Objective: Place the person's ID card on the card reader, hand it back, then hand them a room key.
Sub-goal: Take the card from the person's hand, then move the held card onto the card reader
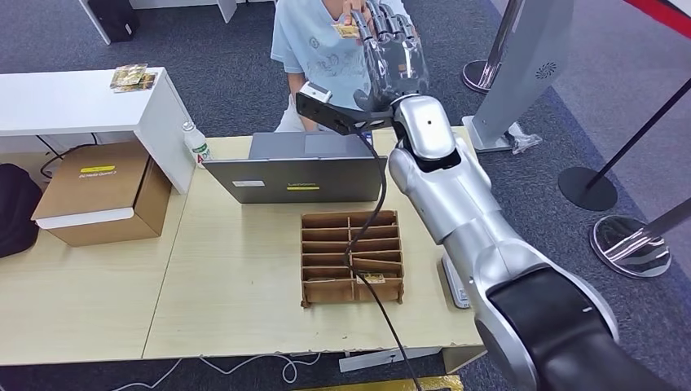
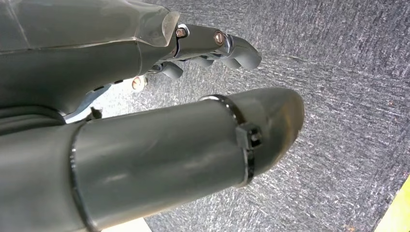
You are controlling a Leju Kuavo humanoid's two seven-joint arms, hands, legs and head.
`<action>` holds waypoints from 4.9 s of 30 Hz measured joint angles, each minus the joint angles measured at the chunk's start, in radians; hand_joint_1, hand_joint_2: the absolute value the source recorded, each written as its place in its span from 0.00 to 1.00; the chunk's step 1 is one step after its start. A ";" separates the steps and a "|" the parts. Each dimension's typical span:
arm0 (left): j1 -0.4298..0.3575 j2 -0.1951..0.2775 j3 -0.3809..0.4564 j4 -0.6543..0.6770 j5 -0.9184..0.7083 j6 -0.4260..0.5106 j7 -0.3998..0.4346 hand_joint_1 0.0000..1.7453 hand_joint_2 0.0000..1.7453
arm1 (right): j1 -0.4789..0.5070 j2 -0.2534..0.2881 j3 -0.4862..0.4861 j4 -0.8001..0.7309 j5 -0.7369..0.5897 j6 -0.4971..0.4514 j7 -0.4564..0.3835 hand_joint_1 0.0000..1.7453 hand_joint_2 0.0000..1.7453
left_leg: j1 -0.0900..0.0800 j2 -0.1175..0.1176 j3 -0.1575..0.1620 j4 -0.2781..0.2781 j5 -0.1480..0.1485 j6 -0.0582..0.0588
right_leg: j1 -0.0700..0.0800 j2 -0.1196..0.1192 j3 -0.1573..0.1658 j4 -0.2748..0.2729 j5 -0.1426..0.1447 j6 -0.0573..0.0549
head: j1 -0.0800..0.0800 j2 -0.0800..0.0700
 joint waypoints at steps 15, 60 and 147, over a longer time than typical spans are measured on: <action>-0.016 0.000 -0.030 0.000 0.000 -0.024 -0.001 0.00 0.00 | -0.045 -0.008 -0.084 0.126 0.051 -0.005 0.036 0.97 1.00 | 0.000 0.000 0.000 0.000 0.000 0.000 | 0.000 0.000 0.000 0.000 0.000 0.000 | 0.000 0.000; -0.017 0.000 -0.031 0.000 0.000 -0.008 -0.004 0.00 0.00 | 0.068 -0.029 -0.246 -0.220 -0.528 0.068 -0.249 1.00 1.00 | 0.000 0.000 0.000 0.000 0.000 0.000 | 0.000 0.000 0.000 0.000 0.000 0.000 | 0.000 0.000; 0.013 0.013 0.033 0.000 0.000 -0.015 -0.008 0.00 0.00 | 0.380 -0.692 0.110 0.032 -1.574 0.810 -0.367 1.00 1.00 | -0.001 -0.004 -0.001 0.001 -0.002 0.002 | 0.000 -0.005 0.000 -0.001 -0.001 0.001 | 0.000 0.000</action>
